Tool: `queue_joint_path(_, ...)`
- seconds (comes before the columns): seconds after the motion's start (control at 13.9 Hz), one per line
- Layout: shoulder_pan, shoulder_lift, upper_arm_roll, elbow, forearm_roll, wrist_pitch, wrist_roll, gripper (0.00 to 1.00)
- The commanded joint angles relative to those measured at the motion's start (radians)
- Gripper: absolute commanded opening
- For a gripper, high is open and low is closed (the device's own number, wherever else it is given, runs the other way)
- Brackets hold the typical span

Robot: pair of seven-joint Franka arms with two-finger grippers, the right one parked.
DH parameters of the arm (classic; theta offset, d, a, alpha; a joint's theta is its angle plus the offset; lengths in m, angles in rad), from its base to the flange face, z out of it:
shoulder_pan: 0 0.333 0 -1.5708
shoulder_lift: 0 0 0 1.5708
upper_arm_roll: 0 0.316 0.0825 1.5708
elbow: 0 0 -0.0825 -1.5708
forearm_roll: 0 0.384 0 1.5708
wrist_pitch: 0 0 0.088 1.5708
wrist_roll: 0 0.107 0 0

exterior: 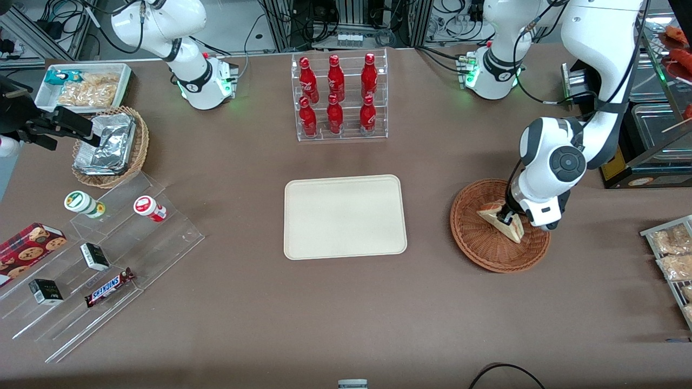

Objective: Place sandwich from basket to tray
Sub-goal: 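Lower the left gripper and grasp the wrapped sandwich in the basket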

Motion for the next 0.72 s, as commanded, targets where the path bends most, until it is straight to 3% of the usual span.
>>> queue_joint_path(0.0,-0.007,-0.009,0.001,0.099,-0.003,-0.159,0.058,0.08)
queue_joint_path(0.22,-0.034,0.032,-0.008,0.319,-0.003,-0.489,0.328,0.03)
queue_joint_path(0.5,-0.113,0.127,-0.02,0.44,-0.009,-0.513,0.678,0.04)
queue_joint_path(0.65,-0.145,0.171,-0.078,0.507,-0.05,-0.519,0.645,0.03)
